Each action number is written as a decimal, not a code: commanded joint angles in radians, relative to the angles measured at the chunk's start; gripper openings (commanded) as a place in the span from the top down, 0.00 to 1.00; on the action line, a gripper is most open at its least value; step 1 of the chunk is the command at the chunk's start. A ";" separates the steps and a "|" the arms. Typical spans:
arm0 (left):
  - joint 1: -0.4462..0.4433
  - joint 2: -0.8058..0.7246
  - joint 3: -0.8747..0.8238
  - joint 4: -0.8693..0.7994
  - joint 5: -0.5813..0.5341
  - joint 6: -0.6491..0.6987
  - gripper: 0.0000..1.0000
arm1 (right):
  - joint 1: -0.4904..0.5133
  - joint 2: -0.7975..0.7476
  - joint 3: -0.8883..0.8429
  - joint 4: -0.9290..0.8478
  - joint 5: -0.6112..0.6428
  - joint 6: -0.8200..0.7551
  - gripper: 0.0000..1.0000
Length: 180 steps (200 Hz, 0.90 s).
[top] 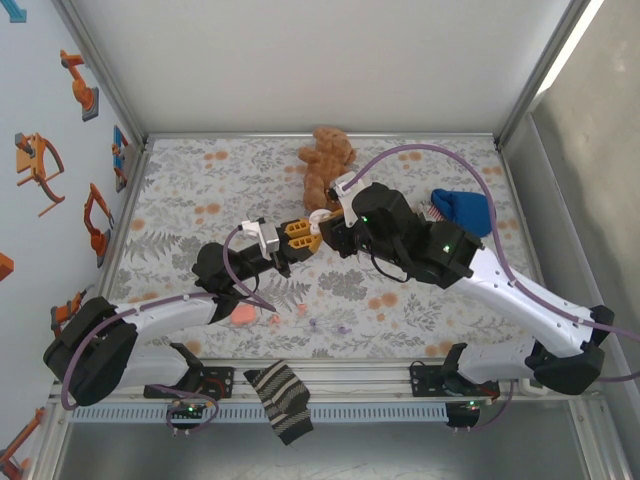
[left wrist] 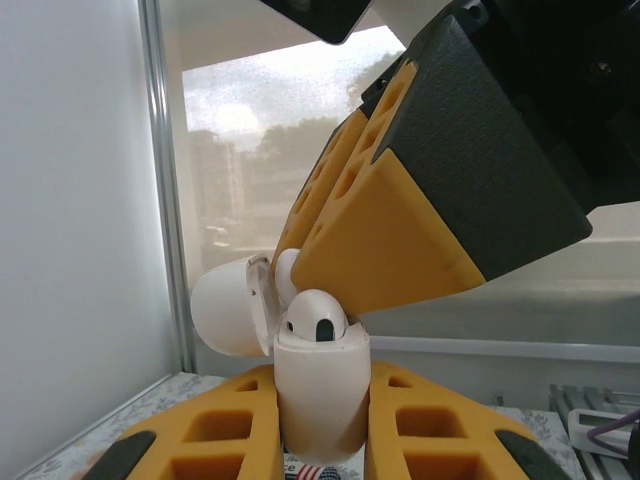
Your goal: Insert wireless bluetooth earbuds into charging case
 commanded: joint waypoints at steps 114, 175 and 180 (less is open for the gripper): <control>-0.004 0.008 0.021 0.063 0.010 -0.017 0.95 | 0.007 -0.048 0.147 -0.016 0.066 -0.002 0.46; -0.005 0.002 0.018 0.070 0.009 -0.052 0.95 | -0.011 -0.112 0.144 0.020 0.076 -0.128 0.16; -0.005 0.004 0.019 0.070 0.008 -0.059 0.95 | -0.013 -0.118 0.139 0.027 0.068 -0.137 0.13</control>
